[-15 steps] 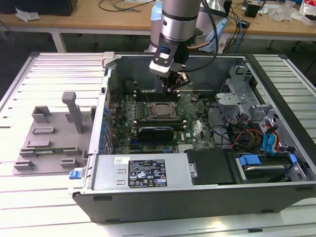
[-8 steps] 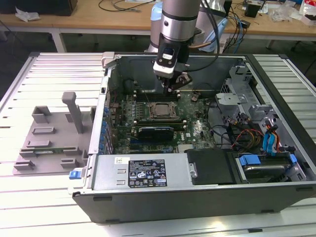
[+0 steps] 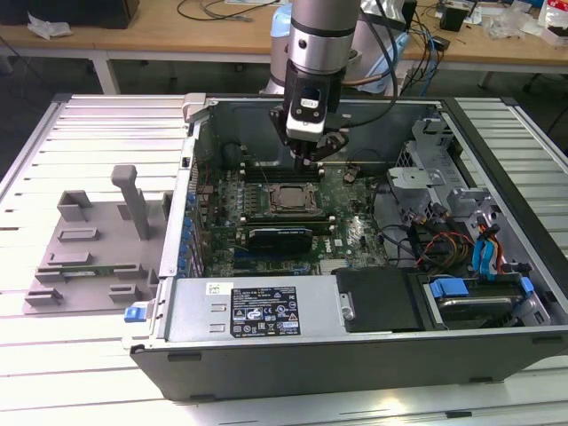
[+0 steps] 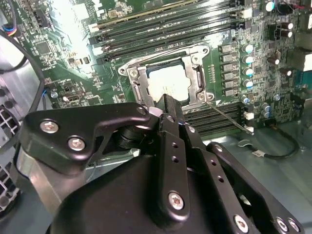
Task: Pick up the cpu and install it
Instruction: 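Install the first cpu locking lever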
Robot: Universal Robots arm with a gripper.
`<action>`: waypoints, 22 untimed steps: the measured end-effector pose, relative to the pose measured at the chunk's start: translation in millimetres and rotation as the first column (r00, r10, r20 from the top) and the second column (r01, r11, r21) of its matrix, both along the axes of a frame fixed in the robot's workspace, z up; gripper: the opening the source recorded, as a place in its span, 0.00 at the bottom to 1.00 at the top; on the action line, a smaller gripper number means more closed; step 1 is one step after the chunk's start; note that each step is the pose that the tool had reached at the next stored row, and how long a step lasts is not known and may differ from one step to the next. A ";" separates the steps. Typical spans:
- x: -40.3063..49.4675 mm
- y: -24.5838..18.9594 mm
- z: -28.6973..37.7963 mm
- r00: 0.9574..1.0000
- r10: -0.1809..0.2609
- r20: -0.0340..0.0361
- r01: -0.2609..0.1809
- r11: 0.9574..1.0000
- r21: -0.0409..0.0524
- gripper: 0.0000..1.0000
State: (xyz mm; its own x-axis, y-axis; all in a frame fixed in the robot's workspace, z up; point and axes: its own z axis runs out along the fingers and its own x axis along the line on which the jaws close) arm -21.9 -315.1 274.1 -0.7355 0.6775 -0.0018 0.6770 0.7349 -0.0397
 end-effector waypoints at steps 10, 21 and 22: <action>0.0 0.0 0.0 0.979 0.202 0.000 -0.202 0.979 0.000 0.11; -0.1 0.1 0.0 0.907 0.422 0.005 -0.422 0.907 0.011 0.11; 0.0 0.1 -0.1 0.896 0.443 0.006 -0.443 0.896 0.014 0.11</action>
State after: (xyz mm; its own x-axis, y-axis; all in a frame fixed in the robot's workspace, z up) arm -21.9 -315.0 274.1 -0.9596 0.2813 0.0033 0.2811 0.9593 -0.0255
